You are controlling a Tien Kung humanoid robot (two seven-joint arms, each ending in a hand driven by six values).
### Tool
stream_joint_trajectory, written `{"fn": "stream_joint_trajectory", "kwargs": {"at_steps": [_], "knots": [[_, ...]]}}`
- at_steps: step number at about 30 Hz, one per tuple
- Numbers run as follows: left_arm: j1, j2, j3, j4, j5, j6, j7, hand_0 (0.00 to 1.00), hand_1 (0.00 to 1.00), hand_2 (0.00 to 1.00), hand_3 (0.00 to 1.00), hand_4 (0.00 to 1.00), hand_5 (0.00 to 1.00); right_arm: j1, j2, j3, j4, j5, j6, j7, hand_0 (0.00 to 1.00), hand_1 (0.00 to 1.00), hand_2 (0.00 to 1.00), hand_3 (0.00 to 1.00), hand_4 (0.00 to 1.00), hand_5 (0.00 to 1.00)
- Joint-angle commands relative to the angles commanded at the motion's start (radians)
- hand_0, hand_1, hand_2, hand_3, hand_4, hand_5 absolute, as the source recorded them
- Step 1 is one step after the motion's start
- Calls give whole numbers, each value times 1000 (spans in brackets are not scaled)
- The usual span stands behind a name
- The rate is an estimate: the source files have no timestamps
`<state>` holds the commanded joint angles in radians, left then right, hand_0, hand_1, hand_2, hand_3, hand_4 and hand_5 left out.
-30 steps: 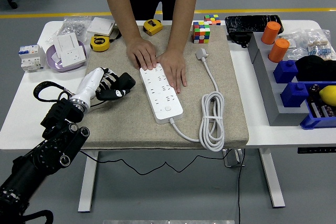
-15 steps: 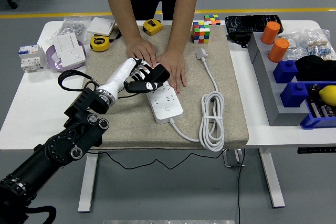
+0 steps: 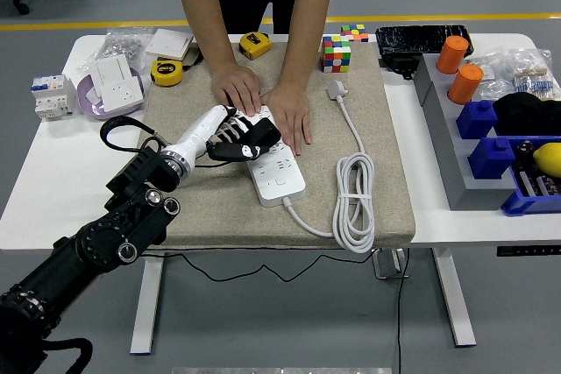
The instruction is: Pick up the plug,place it near the board,insert it into the board,press the button
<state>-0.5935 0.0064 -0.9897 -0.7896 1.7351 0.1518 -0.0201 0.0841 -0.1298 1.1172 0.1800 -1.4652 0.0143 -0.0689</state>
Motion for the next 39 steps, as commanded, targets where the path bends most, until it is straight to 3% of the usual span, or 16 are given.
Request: {"fn": "stream_joint_trajectory", "kwargs": {"at_steps": [19, 39], "knots": [[20, 24, -8, -5, 104, -3, 6, 428, 531, 468, 451, 494, 2, -5, -2, -7, 0, 4, 0, 1, 805, 716, 694, 607, 889, 569], [12, 38, -4, 6, 105, -17, 5, 439, 544, 486, 449, 495, 2, -1, -3, -4, 0, 5, -1, 2, 804, 716, 694, 607, 889, 569]]}}
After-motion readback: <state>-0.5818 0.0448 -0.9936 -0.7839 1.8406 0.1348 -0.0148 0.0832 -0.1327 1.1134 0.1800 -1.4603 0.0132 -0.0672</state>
